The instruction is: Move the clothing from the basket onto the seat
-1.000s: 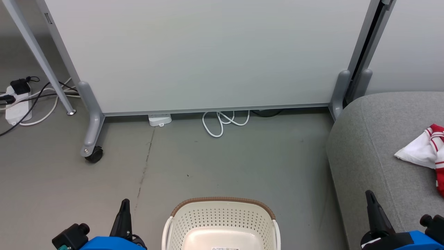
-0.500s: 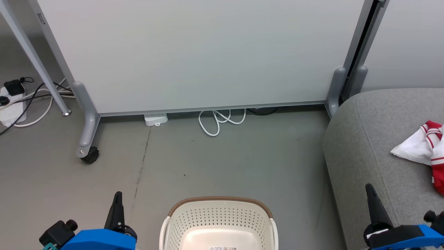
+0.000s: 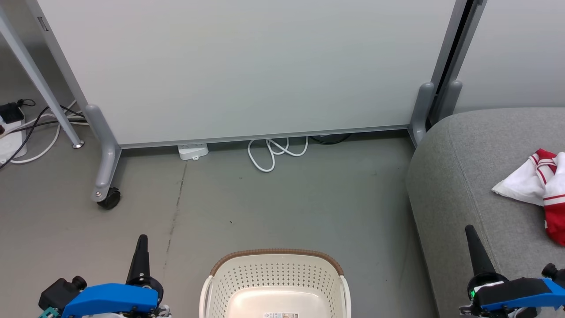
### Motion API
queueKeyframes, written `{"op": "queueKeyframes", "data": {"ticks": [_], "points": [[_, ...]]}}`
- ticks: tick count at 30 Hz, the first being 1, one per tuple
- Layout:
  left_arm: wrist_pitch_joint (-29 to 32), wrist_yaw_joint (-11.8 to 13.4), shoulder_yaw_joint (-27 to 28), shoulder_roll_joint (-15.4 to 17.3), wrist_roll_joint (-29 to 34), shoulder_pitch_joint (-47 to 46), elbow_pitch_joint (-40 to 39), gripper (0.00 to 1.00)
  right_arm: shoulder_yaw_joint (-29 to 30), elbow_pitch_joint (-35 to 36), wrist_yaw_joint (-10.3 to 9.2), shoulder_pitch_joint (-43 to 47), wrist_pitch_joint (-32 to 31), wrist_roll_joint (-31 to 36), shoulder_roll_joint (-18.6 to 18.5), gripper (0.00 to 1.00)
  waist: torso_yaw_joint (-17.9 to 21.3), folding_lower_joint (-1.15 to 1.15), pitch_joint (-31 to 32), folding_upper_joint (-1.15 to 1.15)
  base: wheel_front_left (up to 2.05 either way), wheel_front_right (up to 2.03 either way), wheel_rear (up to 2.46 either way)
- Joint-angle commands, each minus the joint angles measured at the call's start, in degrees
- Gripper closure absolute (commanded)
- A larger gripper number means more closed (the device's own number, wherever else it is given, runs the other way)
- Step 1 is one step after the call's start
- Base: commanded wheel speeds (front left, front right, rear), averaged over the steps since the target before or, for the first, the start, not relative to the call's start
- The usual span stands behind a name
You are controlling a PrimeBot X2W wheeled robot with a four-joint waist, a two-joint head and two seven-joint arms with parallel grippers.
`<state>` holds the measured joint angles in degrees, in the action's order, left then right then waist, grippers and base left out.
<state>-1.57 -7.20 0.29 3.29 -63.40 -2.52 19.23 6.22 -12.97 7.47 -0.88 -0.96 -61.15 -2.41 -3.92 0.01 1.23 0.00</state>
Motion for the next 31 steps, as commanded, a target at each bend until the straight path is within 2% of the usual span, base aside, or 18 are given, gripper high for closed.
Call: {"op": "queueKeyframes", "data": {"ticks": [1,31], "points": [[0.33,-0.26,0.52,0.08,-1.51,-1.60,-0.92,1.00,0.18,0.32,0.03,-1.30,-0.33,-1.68,-0.46,1.00,0.08,0.00,-0.03,0.00,0.00,0.00,0.00],[4.51,-0.38,3.66,-0.08,-16.67,-2.92,-3.39,1.00,0.28,-0.42,0.07,-3.81,-3.26,-17.93,-0.55,1.00,1.93,-0.01,-0.69,0.00,0.00,0.00,0.00]]}}
